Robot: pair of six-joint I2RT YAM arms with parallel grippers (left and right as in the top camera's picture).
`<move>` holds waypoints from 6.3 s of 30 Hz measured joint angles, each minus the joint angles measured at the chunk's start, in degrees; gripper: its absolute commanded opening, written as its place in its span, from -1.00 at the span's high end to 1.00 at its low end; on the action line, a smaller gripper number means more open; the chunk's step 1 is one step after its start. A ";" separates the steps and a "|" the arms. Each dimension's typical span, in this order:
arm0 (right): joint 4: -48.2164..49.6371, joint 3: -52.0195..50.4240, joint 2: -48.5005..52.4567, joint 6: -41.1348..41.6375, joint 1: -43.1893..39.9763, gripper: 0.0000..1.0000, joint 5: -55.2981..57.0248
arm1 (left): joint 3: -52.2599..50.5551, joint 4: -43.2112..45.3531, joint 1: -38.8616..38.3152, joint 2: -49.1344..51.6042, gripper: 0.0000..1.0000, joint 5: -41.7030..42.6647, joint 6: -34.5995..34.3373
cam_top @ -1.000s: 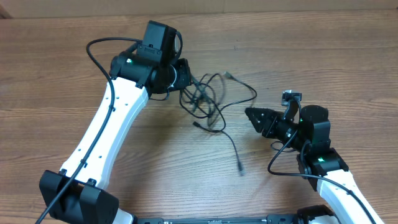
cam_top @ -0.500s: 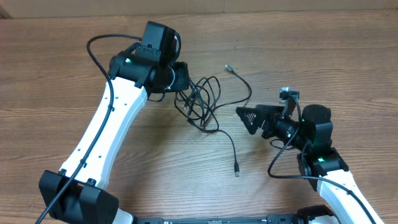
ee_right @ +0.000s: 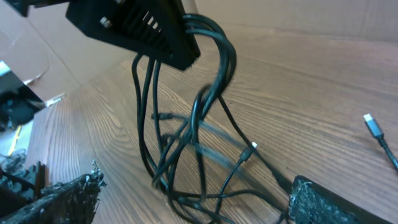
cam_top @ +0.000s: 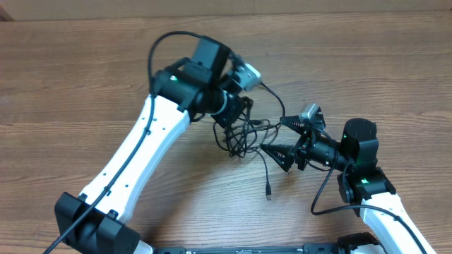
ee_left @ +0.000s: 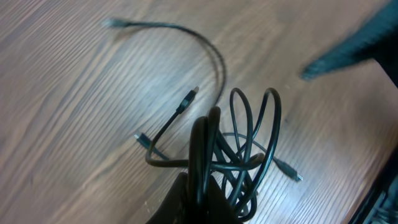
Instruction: Untangle cables
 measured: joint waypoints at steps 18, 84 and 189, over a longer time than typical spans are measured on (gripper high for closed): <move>-1.49 0.00 0.00 -3.17 0.00 -0.18 -0.46 | 0.00 4.33 -4.72 0.00 0.91 3.10 5.92; -1.68 0.00 0.00 -2.97 -0.04 0.92 -0.85 | 0.00 7.58 -5.92 0.00 0.91 12.09 3.43; 12.85 -0.02 9.66 0.90 -0.04 0.52 -0.37 | 0.00 7.98 -7.72 0.00 0.91 -1.55 -10.47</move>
